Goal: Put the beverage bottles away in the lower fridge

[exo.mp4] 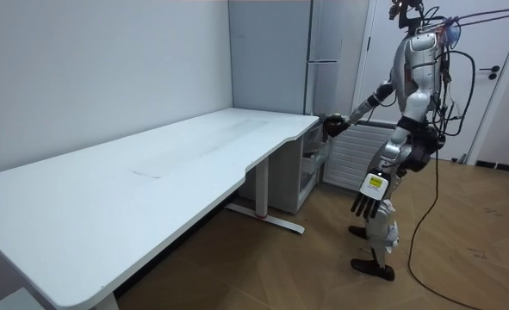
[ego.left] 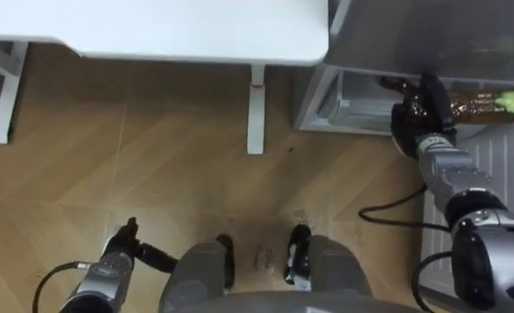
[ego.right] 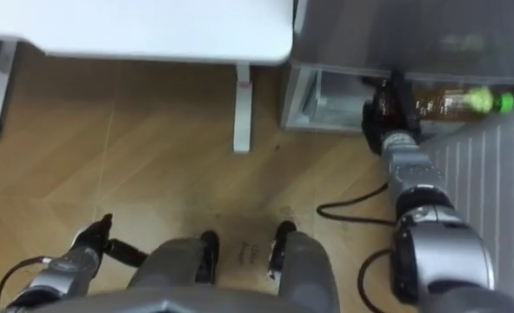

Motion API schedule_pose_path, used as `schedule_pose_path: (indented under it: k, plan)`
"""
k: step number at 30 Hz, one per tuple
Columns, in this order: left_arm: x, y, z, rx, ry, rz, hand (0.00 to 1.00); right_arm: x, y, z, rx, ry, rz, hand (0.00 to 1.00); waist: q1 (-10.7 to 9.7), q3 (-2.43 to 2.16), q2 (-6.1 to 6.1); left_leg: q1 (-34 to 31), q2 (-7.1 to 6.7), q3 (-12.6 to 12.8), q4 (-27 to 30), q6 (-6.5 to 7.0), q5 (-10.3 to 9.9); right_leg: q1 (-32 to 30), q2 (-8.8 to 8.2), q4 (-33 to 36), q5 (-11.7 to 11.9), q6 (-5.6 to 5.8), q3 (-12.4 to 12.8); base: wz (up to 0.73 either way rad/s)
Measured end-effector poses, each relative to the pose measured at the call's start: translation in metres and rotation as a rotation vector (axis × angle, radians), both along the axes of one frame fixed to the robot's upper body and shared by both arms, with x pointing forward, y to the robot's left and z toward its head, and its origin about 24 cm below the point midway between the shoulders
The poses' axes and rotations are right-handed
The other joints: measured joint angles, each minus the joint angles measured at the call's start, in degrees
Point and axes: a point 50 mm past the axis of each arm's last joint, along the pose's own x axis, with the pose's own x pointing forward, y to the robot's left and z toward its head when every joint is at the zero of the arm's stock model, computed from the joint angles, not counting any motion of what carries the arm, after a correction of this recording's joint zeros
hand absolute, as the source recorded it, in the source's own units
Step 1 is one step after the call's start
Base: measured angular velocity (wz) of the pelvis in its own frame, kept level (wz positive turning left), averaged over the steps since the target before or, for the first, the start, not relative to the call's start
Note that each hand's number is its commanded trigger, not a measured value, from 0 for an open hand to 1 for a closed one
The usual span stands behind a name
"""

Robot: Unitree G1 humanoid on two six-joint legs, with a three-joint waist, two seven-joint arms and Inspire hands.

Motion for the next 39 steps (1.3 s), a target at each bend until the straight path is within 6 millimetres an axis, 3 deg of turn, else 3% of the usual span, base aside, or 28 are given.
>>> schedule_pose_path:
  k: [7, 10, 15, 20, 28, 35, 39]
  plan:
    - [0.016, -0.004, 0.005, -0.021, -0.059, 0.025, 0.00, 0.024, -0.009, 0.031, -0.031, -0.086, -0.003, 1.00, 0.55, 0.42, 0.14, -8.81, -0.48, 0.77, 7.59, 0.21, -0.97, -8.73, -0.80, 6.54, -0.28, -0.39, 1.99, -0.01]
    - [0.017, -0.006, 0.005, -0.021, -0.065, 0.013, 0.00, 0.022, -0.020, 0.033, -0.051, -0.058, -0.033, 1.00, 1.71, 0.45, 0.12, -11.99, -0.52, 0.82, 10.41, 0.81, -1.54, -11.64, -0.86, 8.66, -0.27, -0.39, 2.47, 0.00]
    - [0.011, -0.004, 0.003, -0.002, -0.052, 0.023, 0.00, 0.023, -0.037, 0.043, -0.065, -0.041, -0.084, 1.00, 3.24, 0.48, 0.07, -18.13, -0.53, 1.25, 15.10, 0.95, -2.34, -17.86, -0.72, 12.76, -0.32, -0.47, 3.88, -0.02]
    - [0.003, -0.002, 0.001, 0.015, -0.034, 0.056, 0.00, 0.032, -0.038, 0.056, -0.073, -0.027, -0.090, 1.00, 3.26, 0.55, -0.07, -21.89, -0.34, 1.70, 19.12, 0.63, -3.70, -22.07, -0.64, 16.81, -1.45, -0.85, 4.82, -0.04]
    - [0.007, -0.005, 0.003, 0.026, -0.047, 0.037, 0.00, 0.058, -0.030, 0.090, -0.057, -0.069, -0.096, 1.00, 3.30, 0.62, -0.18, -26.23, 0.09, 1.19, 23.03, 0.44, -4.86, -25.85, -0.72, 20.14, -2.32, -1.44, 4.35, 0.01]
    - [0.007, -0.013, 0.004, 0.036, -0.067, -0.011, 0.00, 0.060, -0.031, 0.094, -0.070, -0.024, -0.122, 1.00, 4.45, 0.55, -0.11, -28.14, -0.03, 0.64, 23.23, 0.23, -4.76, -27.09, -1.10, 19.81, -2.39, -1.29, 3.36, 0.04]
    - [0.007, -0.015, 0.004, 0.033, -0.072, -0.019, 0.00, 0.060, -0.031, 0.094, -0.072, -0.013, -0.126, 1.00, 4.80, 0.50, -0.03, -28.79, -0.83, 0.21, 23.26, 0.51, -4.92, -27.46, -2.81, 20.66, -2.75, -1.74, 2.12, 0.14]
